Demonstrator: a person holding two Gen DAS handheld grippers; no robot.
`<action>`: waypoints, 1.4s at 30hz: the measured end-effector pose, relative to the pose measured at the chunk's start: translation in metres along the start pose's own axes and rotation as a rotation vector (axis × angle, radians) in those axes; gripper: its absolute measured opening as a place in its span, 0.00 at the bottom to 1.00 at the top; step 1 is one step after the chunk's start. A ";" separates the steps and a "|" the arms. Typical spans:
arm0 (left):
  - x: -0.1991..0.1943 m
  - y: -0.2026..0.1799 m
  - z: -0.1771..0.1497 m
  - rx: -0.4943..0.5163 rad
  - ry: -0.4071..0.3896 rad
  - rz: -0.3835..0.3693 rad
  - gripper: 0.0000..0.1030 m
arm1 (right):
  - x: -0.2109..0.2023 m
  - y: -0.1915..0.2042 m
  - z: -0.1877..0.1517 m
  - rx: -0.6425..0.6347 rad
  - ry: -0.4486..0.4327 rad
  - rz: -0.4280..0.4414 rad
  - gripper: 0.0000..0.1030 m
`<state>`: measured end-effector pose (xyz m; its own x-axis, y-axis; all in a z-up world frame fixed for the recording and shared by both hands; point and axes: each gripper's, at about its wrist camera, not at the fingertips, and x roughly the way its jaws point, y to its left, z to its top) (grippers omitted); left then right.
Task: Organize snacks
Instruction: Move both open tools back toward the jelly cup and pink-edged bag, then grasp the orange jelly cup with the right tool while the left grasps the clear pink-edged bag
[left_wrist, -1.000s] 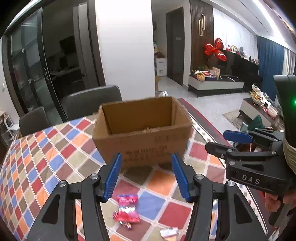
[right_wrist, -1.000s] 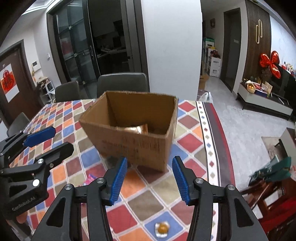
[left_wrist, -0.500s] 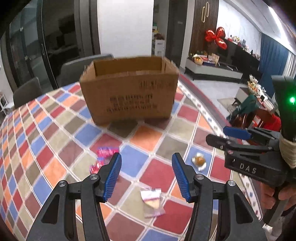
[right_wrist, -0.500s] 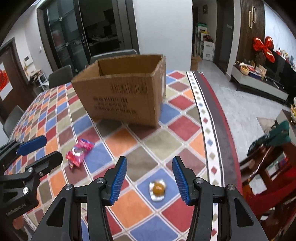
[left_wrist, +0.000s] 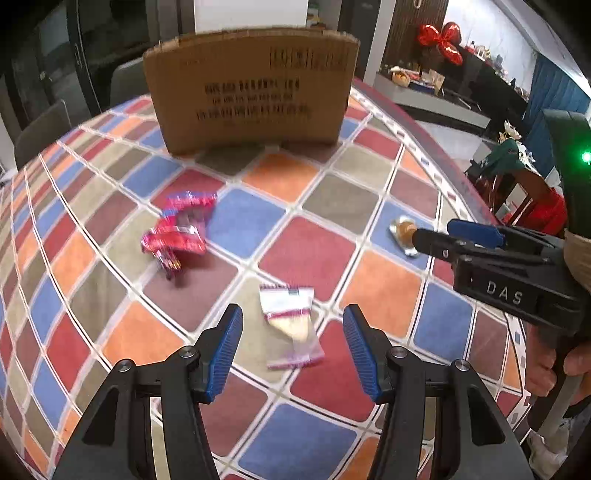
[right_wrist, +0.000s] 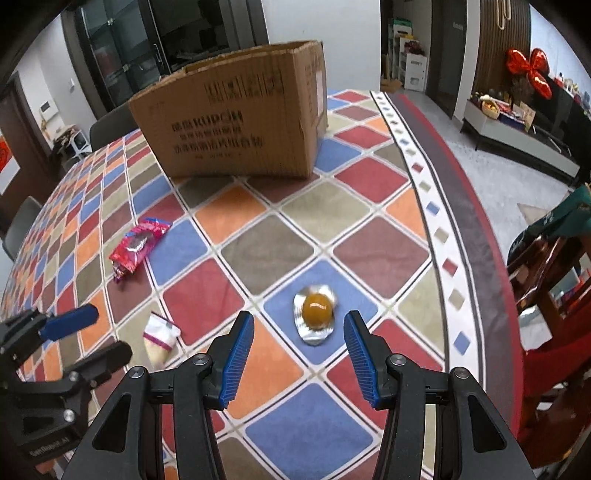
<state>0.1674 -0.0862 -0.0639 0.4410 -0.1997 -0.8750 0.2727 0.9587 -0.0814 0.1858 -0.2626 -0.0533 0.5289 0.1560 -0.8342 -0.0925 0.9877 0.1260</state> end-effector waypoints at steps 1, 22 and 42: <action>0.003 0.000 -0.001 -0.005 0.011 -0.005 0.54 | 0.002 -0.001 -0.002 0.001 0.005 0.001 0.50; 0.040 0.003 -0.006 -0.030 0.075 -0.003 0.36 | 0.038 -0.009 0.001 0.009 0.046 -0.012 0.50; 0.019 0.004 -0.002 -0.036 -0.008 -0.049 0.34 | 0.027 0.006 -0.006 -0.028 0.020 0.004 0.24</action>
<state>0.1752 -0.0856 -0.0819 0.4345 -0.2485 -0.8657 0.2632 0.9543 -0.1418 0.1946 -0.2525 -0.0783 0.5113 0.1598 -0.8444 -0.1188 0.9863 0.1147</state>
